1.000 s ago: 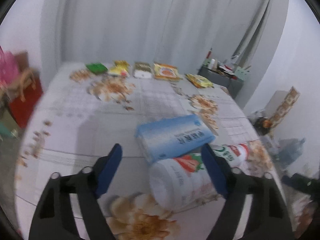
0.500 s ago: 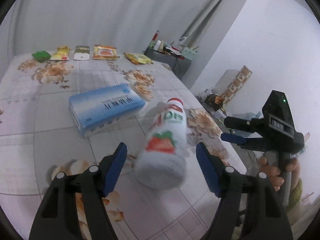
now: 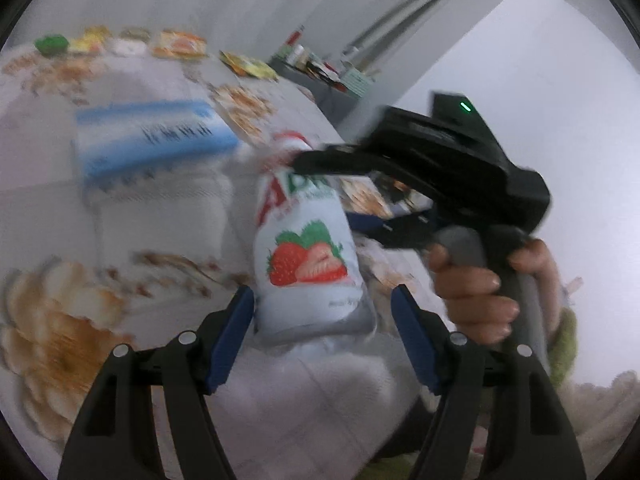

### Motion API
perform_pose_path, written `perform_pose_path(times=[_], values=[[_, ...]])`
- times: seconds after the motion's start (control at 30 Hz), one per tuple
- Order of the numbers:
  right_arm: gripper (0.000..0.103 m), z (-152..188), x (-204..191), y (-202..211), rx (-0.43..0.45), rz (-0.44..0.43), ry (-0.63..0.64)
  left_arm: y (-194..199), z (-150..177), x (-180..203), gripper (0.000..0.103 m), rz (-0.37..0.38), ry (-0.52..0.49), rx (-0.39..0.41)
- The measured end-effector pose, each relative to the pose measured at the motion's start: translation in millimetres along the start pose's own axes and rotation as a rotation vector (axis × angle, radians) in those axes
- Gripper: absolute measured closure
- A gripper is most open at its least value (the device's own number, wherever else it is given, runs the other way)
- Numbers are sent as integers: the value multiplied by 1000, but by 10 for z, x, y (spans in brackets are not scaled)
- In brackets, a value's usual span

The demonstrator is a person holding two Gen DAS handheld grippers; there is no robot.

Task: Collect trash
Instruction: 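Grasp the white milk bottle with the right tool while the left tool grasps the blue medicine box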

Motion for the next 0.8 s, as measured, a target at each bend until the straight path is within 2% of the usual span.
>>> perform_pose_path(times=[0.1,0.23,0.33,0.4,0.5,0.57,0.63,0.67,0.73,0.8], values=[[45,16,-17,5,-14,-38,10,-8,25,66,35,0,-35,-11],[45,46,14,108,-12,5,60,170,-208,11,33,-64,-109,53],[45,76,89,179,-14,0,55,306,-519,-155,22,-184,-171,107],[45,94,143,229,-9,-1,52,340,-749,-273,14,-229,-208,125],[45,148,262,338,-1,-9,37,189,-1058,-514,9,-262,-228,87],[45,181,335,415,5,-8,27,-7,-1215,-734,9,-329,-228,40],[45,214,387,475,13,-3,23,-156,-1292,-923,9,-362,-229,4],[45,234,417,511,18,1,22,-264,-1355,-1045,9,-408,-231,-13],[45,262,455,567,23,3,22,-383,-1378,-1173,9,-425,-237,-36],[45,288,476,602,26,5,23,-458,-1330,-1267,9,-406,-210,-83]])
Point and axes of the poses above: each gripper's, at about its wrist camera, not at the fingertips, and y roughly against the way its jaws point, x to its right, z to its underside, the point moved 6 cm from there along -y, roughly the way its jaws point, and after that the axes turned 6 degrees about x, right-handed, at the moved point
